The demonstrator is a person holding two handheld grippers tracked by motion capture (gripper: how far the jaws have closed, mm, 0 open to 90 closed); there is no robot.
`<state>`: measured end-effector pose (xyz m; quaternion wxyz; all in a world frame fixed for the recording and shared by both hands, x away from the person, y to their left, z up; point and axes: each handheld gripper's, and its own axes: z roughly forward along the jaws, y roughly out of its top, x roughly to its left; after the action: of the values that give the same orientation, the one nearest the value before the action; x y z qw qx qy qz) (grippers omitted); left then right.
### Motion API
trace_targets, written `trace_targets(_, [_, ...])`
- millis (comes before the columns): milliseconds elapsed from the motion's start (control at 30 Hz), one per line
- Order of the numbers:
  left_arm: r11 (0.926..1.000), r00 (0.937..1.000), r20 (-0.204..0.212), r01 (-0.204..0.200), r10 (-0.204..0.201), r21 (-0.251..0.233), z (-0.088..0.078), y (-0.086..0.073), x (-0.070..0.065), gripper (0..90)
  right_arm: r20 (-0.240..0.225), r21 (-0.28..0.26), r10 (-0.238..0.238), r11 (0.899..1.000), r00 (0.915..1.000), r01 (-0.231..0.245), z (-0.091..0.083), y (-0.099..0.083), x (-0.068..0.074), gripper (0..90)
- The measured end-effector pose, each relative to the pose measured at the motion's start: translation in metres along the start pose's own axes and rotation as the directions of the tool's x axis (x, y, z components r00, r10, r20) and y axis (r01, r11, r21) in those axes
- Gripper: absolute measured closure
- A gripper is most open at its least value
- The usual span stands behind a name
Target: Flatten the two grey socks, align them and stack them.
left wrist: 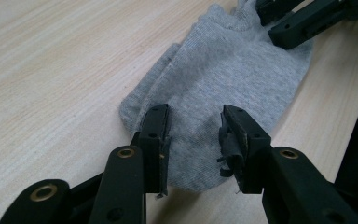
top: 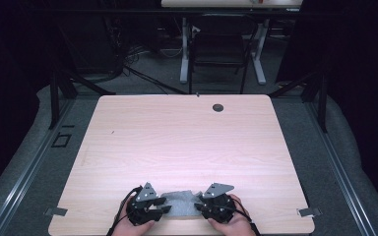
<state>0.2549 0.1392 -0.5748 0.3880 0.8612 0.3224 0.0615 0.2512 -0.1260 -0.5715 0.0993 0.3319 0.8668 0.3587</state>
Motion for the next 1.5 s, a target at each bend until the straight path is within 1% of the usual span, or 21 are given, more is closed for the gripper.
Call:
trace_targets(33, [1.0000,1.0000,-0.004,-0.001,0.001,0.001,0.000,0.001,0.001,62.2,0.001,-0.004,0.007,1.000,1.0000,-0.007,0.001,0.000,0.000,66.8])
trace_targets(67, [1.0000,1.0000,-0.004,0.006,-0.006,-0.001,0.000,0.001,0.003,62.1,0.000,0.003,0.001,1.000,1.0000,-0.001,0.000,0.001,-0.001,66.5])
trace_targets(100, [0.9999,0.9999,-0.005,0.010,-0.010,-0.008,0.001,0.002,0.004,62.1,0.000,-0.004,0.012,1.000,0.9999,-0.012,0.001,0.002,-0.001,66.3])
trace_targets(300, [0.9993,0.9993,-0.013,0.034,-0.034,-0.016,0.004,0.005,0.010,62.1,0.002,-0.003,0.014,1.000,0.9999,-0.014,0.006,0.008,-0.006,66.2])
trace_targets(433, [0.9991,0.9991,-0.022,0.035,-0.035,-0.023,0.006,0.007,0.015,62.1,0.004,-0.014,0.034,0.999,0.9994,-0.034,0.010,0.011,-0.011,66.4])
trace_targets(600, [0.9981,0.9983,-0.031,0.048,-0.049,-0.038,0.009,0.010,0.021,62.1,0.002,-0.022,0.045,0.999,0.9990,-0.045,0.015,0.015,-0.017,66.7])
trace_targets(667, [0.9983,0.9984,-0.034,0.044,-0.045,-0.038,0.010,0.011,0.023,62.0,0.004,-0.030,0.053,0.998,0.9986,-0.053,0.017,0.016,-0.020,66.7])
trace_targets(700, [0.9978,0.9980,-0.034,0.052,-0.053,-0.042,0.011,0.012,0.024,62.0,0.004,-0.025,0.055,0.998,0.9985,-0.055,0.017,0.016,-0.021,66.7])
trace_targets(733, [0.9981,0.9982,-0.037,0.045,-0.047,-0.041,0.011,0.012,0.025,62.0,0.009,-0.025,0.057,0.998,0.9984,-0.056,0.017,0.017,-0.022,66.7])
trace_targets(800, [0.9979,0.9981,-0.034,0.049,-0.051,-0.043,0.012,0.013,0.026,61.9,0.012,-0.034,0.064,0.997,0.9979,-0.064,0.018,0.017,-0.024,66.6])
trace_targets(867, [0.9977,0.9981,-0.036,0.048,-0.050,-0.047,0.012,0.013,0.027,61.8,0.011,-0.033,0.056,0.998,0.9984,-0.056,0.018,0.018,-0.025,66.6])
trace_targets(967, [0.9972,0.9980,-0.033,0.052,-0.054,-0.053,0.012,0.013,0.027,60.1,0.017,-0.044,0.062,0.997,0.9979,-0.061,0.019,0.018,-0.025,65.1])
trace_targets(1000, [0.9973,0.9983,-0.031,0.048,-0.050,-0.056,0.012,0.014,0.027,58.5,0.017,-0.041,0.058,0.997,0.9982,-0.057,0.018,0.018,-0.025,64.1])
trace_targets(1067, [0.9961,0.9980,-0.017,0.059,-0.060,-0.066,0.010,0.014,0.026,54.9,0.008,-0.063,0.064,0.996,0.9979,-0.063,0.015,0.019,-0.023,63.1])
trace_targets(1100, [0.9960,0.9984,-0.015,0.053,-0.054,-0.072,0.008,0.015,0.026,53.9,0.007,-0.076,0.062,0.995,0.9981,-0.061,0.012,0.020,-0.022,62.7])
trace_targets(1233, [0.9930,0.9983,-0.015,0.054,-0.056,-0.105,-0.001,0.016,0.024,49.7,0.000,-0.133,0.040,0.990,0.9992,-0.040,-0.003,0.025,-0.018,59.1])
trace_targets(1267, [0.9924,0.9985,-0.017,0.050,-0.052,-0.113,-0.004,0.017,0.023,48.7,0.003,-0.146,0.039,0.989,0.9992,-0.039,-0.006,0.025,-0.018,58.6])
trace_targets(1300, [0.9908,0.9981,-0.017,0.056,-0.059,-0.124,-0.008,0.017,0.023,47.8,0.006,-0.155,0.039,0.987,0.9992,-0.038,-0.009,0.025,-0.017,58.0])
trace_targets(1333, [0.9896,0.9981,-0.027,0.051,-0.056,-0.135,-0.011,0.018,0.023,46.8,0.009,-0.156,0.035,0.987,0.9994,-0.033,-0.012,0.024,-0.018,57.8])
trace_targets(1367, [0.9882,0.9981,-0.019,0.056,-0.059,-0.143,-0.014,0.017,0.023,46.2,0.011,-0.163,0.040,0.986,0.9992,-0.037,-0.015,0.024,-0.018,57.5])
trace_targets(1500, [0.9852,0.9971,-0.046,0.053,-0.061,-0.163,-0.026,0.015,0.028,46.0,0.036,-0.181,0.056,0.982,0.9978,-0.049,-0.025,0.020,-0.025,57.2])
